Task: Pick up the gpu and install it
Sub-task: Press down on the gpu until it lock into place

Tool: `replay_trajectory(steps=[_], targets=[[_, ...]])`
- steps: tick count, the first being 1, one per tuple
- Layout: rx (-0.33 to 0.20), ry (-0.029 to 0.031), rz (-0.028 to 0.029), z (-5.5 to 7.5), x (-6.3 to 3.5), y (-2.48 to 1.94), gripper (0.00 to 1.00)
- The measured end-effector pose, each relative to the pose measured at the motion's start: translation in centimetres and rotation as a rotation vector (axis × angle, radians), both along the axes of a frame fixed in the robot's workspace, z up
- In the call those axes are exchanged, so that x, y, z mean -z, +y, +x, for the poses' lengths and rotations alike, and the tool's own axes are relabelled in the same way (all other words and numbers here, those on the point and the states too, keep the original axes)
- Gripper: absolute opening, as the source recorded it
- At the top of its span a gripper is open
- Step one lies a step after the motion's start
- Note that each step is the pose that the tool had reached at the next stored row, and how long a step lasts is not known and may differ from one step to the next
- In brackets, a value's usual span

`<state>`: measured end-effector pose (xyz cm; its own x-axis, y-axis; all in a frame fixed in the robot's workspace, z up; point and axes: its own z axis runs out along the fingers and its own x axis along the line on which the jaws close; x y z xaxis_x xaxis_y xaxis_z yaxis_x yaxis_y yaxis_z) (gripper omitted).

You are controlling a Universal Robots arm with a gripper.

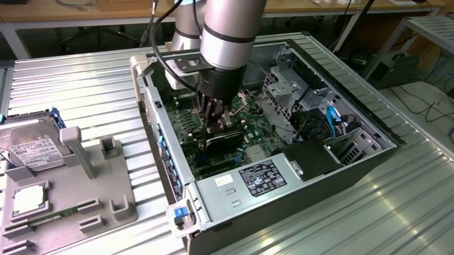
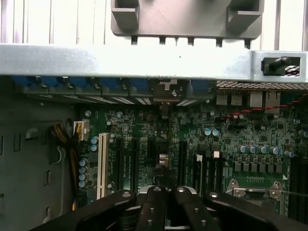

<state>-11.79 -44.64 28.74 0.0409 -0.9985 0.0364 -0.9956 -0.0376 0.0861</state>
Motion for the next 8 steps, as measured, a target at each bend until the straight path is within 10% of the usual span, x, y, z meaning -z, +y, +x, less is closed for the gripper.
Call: replay_trajectory(steps=[1, 4, 8], targets=[[-0.001, 0.0169, 0.0002, 0.00, 0.01, 0.00, 0.11], [-0.004, 0.1043, 0.0000, -0.02, 0.00, 0.00, 0.11], [-0.005, 0.1811, 0.0001, -0.07, 0.00, 0.00, 0.11]])
